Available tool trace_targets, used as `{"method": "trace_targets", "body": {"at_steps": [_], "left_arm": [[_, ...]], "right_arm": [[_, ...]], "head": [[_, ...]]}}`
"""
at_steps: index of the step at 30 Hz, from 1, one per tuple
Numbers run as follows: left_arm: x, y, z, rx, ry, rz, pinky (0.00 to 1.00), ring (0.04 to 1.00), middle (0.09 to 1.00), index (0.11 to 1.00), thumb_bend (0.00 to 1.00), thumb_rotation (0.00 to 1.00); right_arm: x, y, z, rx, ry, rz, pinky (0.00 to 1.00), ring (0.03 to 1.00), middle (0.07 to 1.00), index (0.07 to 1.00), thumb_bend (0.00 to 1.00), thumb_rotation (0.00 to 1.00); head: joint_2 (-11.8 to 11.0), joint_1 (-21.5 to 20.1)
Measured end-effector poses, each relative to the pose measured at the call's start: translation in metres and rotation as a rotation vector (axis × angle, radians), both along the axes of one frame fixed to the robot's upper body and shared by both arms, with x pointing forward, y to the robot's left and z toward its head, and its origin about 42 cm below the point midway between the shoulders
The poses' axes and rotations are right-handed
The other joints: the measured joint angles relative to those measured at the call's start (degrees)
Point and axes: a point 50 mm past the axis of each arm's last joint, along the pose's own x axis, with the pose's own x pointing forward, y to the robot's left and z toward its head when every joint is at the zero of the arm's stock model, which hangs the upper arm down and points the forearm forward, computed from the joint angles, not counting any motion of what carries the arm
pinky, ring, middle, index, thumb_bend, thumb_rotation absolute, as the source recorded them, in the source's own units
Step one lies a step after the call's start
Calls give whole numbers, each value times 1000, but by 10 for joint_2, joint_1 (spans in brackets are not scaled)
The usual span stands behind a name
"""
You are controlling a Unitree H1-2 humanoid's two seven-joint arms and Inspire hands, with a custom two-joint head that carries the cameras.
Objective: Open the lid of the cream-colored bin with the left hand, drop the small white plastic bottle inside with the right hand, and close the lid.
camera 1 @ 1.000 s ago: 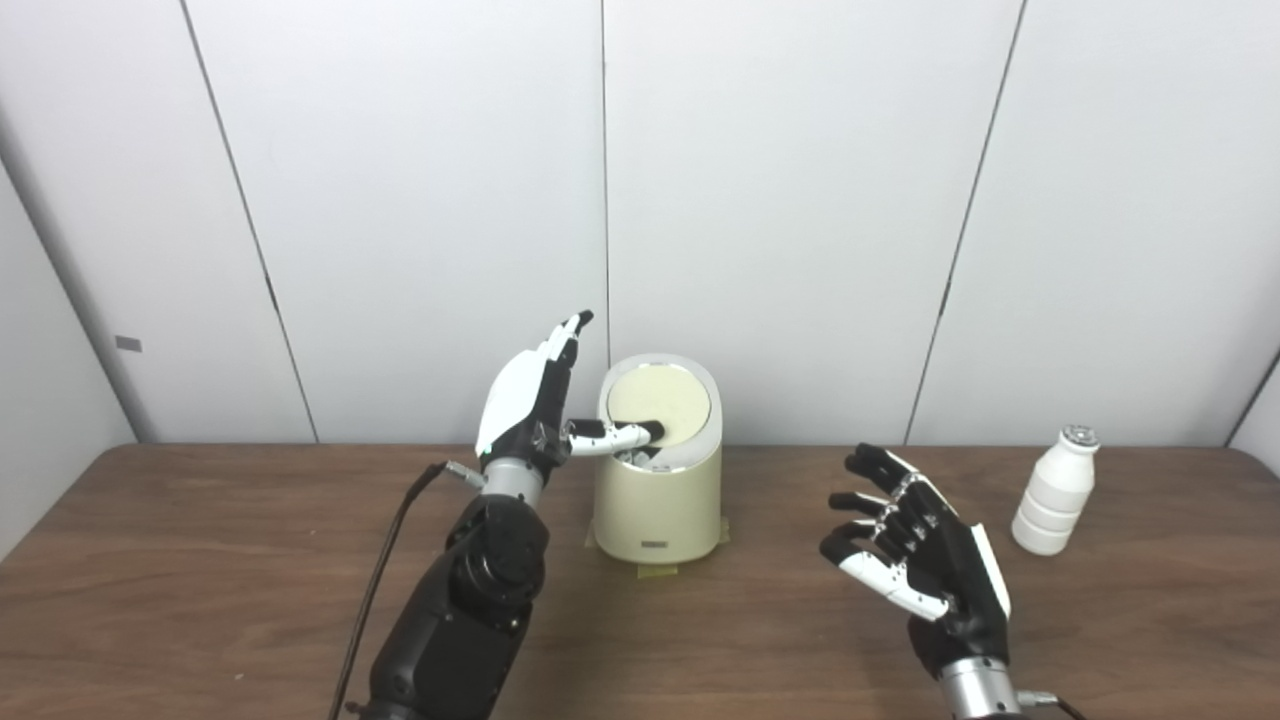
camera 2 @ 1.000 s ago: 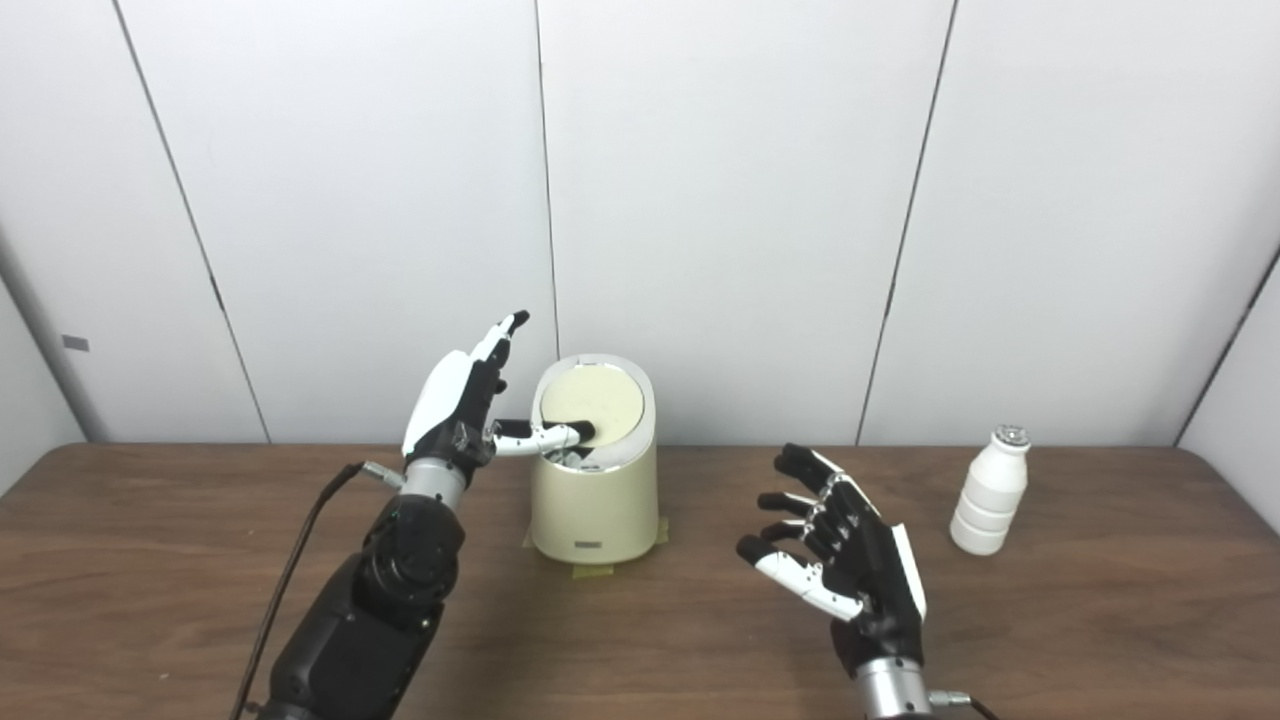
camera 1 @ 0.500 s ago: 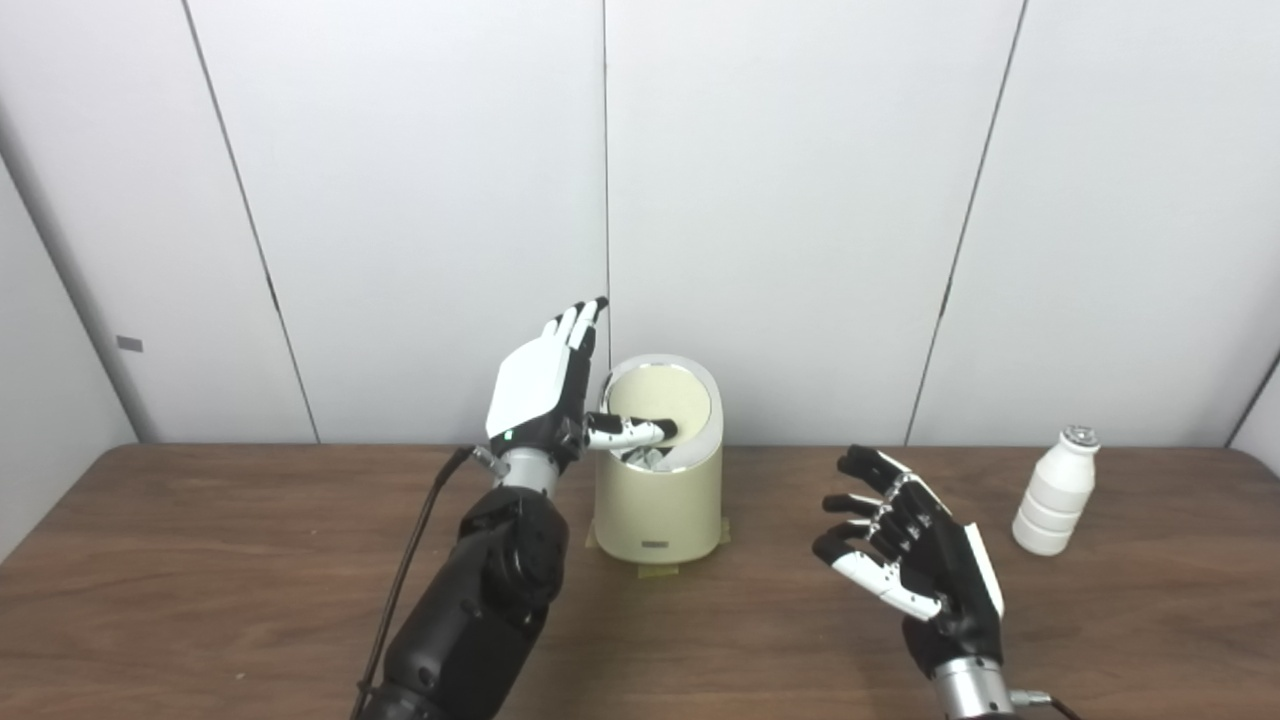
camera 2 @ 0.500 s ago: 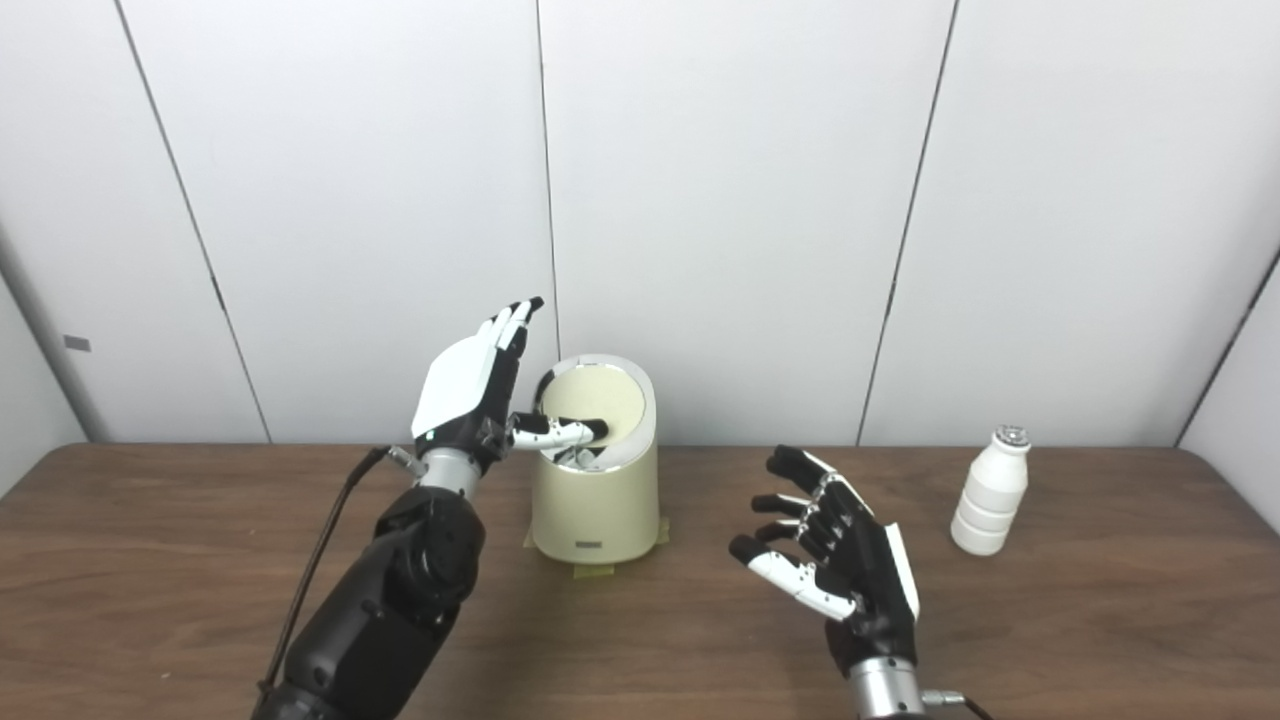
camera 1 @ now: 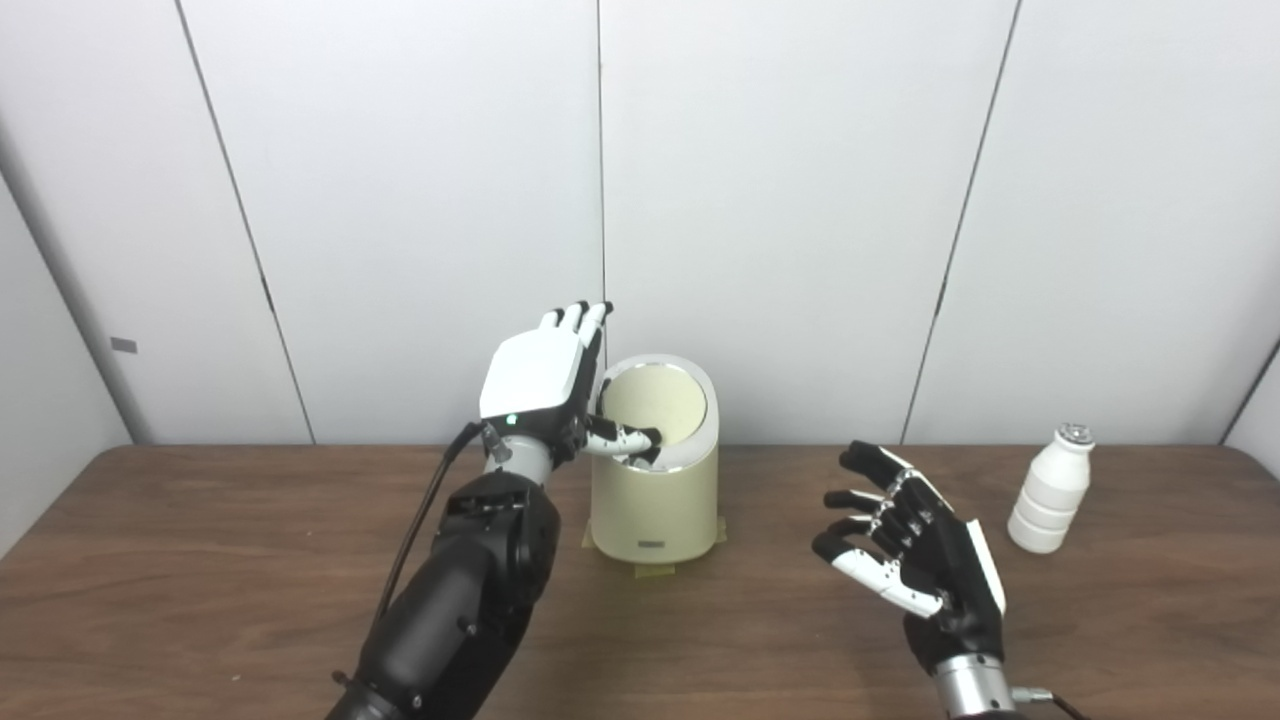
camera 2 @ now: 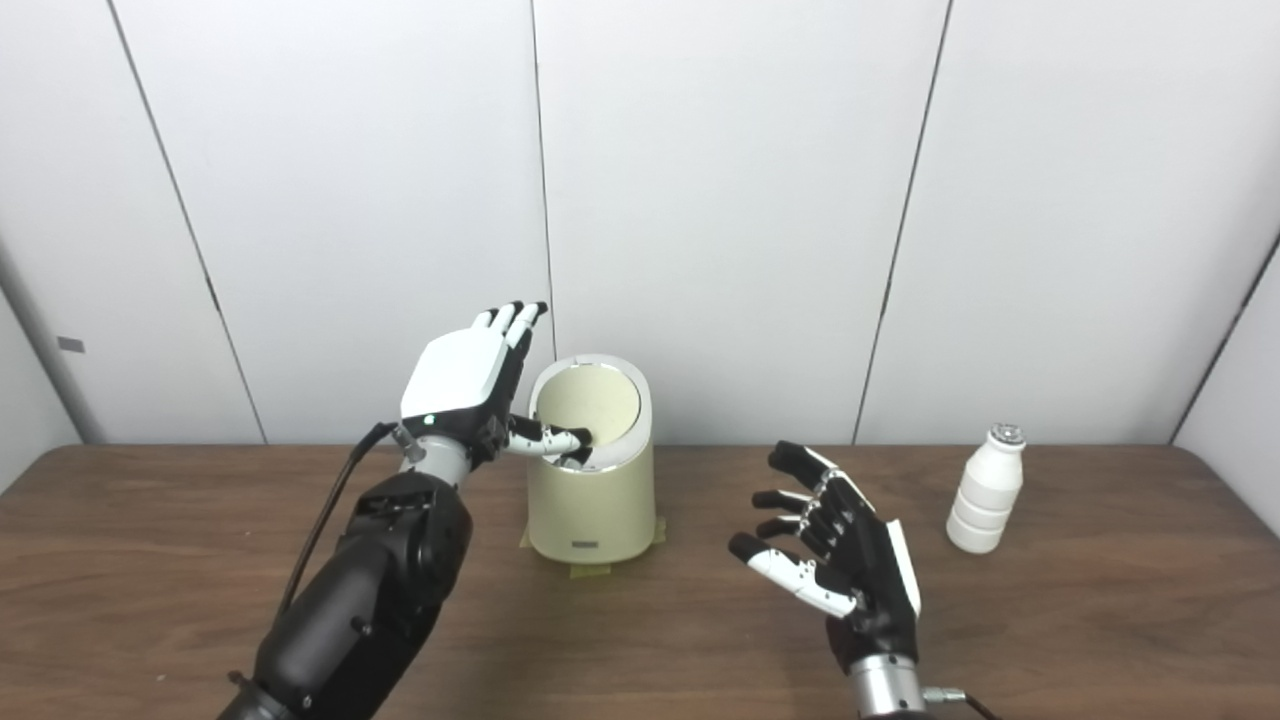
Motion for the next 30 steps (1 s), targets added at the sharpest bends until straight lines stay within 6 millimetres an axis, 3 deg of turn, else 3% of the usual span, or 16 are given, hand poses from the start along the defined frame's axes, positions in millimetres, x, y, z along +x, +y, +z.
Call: {"method": "trace_targets", "body": {"at_steps": [6,8,10,13,20,22,27,30], "left_arm": [[0,6,2,-46,4,16,759,992,1000,1000,815,14],[-4,11,0,-170,-35,-10,699,936,996,999,754,152],[-11,20,-6,-339,-66,-24,715,914,971,973,719,226],[-27,31,-13,-577,-110,-55,710,869,919,942,711,258],[-71,51,-2,-901,-187,-150,701,843,880,867,676,319],[-86,61,-17,-969,-159,-131,691,801,847,835,684,331],[-121,90,-71,-1080,-31,-32,553,714,774,795,681,292],[-134,103,-86,-1103,0,-46,542,686,746,781,679,245]], "right_arm": [[0,1,0,1,0,2,478,624,776,740,773,195],[0,1,0,1,0,2,483,625,779,745,786,209],[0,1,0,1,0,3,480,626,781,748,779,223],[0,0,1,-11,1,0,478,624,776,750,780,247],[0,3,1,-19,-1,5,471,613,772,749,773,249],[0,2,2,-17,-1,4,475,619,777,750,779,243],[0,-3,2,-8,-3,3,486,631,773,752,795,228],[2,-5,4,-14,-10,2,563,663,793,777,813,230]], "head": [[0,0],[2,1],[2,1],[0,2],[-1,4],[-2,3],[-2,-3],[0,-11]]}}
